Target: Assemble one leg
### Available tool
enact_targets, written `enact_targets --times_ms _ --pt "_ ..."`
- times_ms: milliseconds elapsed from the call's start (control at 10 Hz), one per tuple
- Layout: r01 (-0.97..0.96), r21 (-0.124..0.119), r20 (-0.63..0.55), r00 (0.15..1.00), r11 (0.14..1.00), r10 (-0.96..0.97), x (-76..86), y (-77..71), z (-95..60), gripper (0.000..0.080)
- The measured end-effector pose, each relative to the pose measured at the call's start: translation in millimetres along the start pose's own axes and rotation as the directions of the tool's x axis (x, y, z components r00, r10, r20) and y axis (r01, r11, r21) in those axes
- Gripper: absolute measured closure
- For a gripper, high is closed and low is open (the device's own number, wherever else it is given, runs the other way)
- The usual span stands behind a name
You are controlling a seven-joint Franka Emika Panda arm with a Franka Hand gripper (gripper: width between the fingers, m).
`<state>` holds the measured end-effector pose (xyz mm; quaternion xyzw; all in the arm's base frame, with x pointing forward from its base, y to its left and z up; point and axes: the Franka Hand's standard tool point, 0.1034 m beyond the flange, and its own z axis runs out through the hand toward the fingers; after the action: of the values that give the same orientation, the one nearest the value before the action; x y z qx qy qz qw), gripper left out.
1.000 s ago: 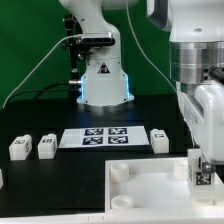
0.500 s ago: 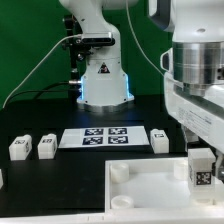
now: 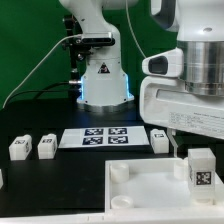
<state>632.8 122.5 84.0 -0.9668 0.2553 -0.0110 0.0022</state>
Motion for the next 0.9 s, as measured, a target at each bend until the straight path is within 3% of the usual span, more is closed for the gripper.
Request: enact_targets --times_ms 200,300,500,600,700,900 --pt "0.291 -0.01 -0.009 0.957 0.957 -0.291 8.4 5.1 -1.0 0.015" --pt "0.292 -0.01 -0.008 0.956 0.956 -0.293 7.5 4.7 -0.6 0.015" --pt "0.25 -0.008 -0.008 0.968 0.968 -0.25 7.7 4.8 -0.7 0.0377" --pt "0.219 -0.005 -0.007 0.976 0.976 -0.219 7.4 4.4 -0.6 0.0377" --pt "0.074 0.003 -0.004 0.997 0.997 -0.074 6.3 3.1 -0.6 0.0506" --pt "-0.113 0.006 0.0 0.994 0.994 0.113 5.9 2.9 -0.4 0.0506"
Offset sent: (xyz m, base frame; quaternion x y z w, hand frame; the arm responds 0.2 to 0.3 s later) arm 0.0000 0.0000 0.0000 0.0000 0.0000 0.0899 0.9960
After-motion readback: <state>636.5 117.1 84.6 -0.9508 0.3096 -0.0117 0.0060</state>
